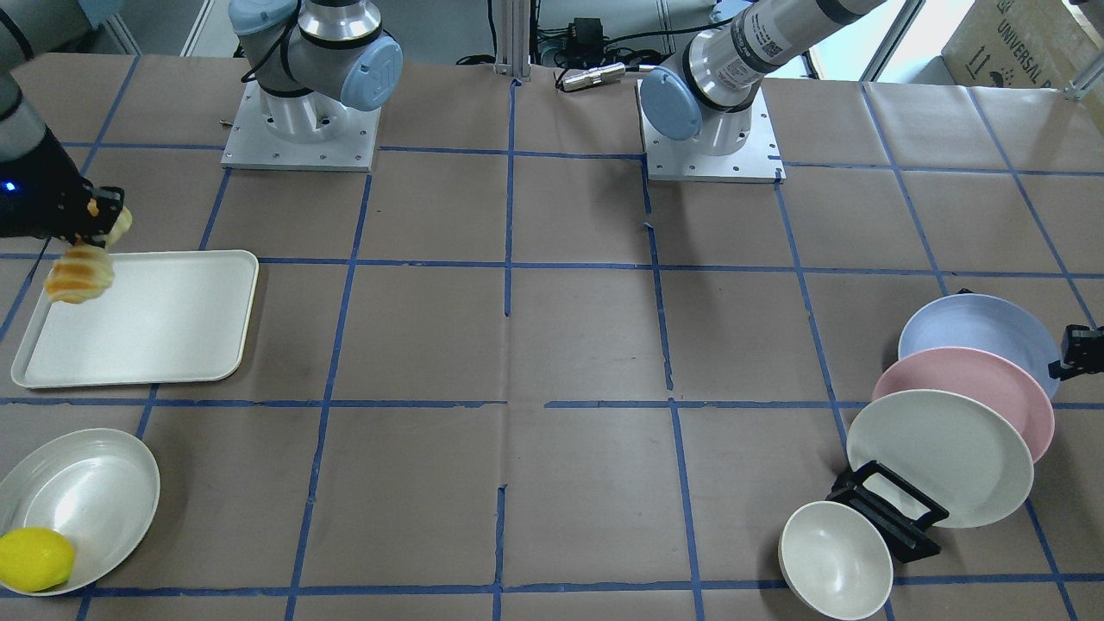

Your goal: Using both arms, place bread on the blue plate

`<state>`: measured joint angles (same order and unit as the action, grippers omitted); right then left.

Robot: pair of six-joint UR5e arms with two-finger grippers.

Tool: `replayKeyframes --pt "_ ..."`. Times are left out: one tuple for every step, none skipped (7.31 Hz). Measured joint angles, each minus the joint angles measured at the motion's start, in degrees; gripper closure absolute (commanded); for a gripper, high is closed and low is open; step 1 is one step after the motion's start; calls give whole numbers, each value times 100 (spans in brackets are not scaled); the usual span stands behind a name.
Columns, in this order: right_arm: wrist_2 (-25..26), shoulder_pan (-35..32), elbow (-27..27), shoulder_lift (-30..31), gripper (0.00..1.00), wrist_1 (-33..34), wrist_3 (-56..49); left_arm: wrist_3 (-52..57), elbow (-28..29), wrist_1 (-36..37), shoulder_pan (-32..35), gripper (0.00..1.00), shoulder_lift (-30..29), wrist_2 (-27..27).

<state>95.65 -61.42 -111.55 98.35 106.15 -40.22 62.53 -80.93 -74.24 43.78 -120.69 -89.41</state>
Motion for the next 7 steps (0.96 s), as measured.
replayKeyframes --pt "-6 -25 583 175 88 -889 95 52 83 -48 21 89 59 -9" --pt "-29 -110 1035 236 89 -1483 357 140 142 -113 18 89 141 -62" --pt "-40 -337 1286 232 90 -1766 775 250 174 -207 -1 89 262 -148" --pt "-43 -756 1407 188 91 -1870 1312 341 211 -370 -23 89 438 -233" --pt "-43 -1284 1462 89 91 -1894 1900 411 271 -635 -53 89 644 -312" --pt "-43 -1784 1490 -68 91 -1882 2449 460 316 -908 -94 89 843 -351" --pt "-44 -2236 1537 -286 90 -1854 2980 508 334 -1126 -128 89 1007 -368"
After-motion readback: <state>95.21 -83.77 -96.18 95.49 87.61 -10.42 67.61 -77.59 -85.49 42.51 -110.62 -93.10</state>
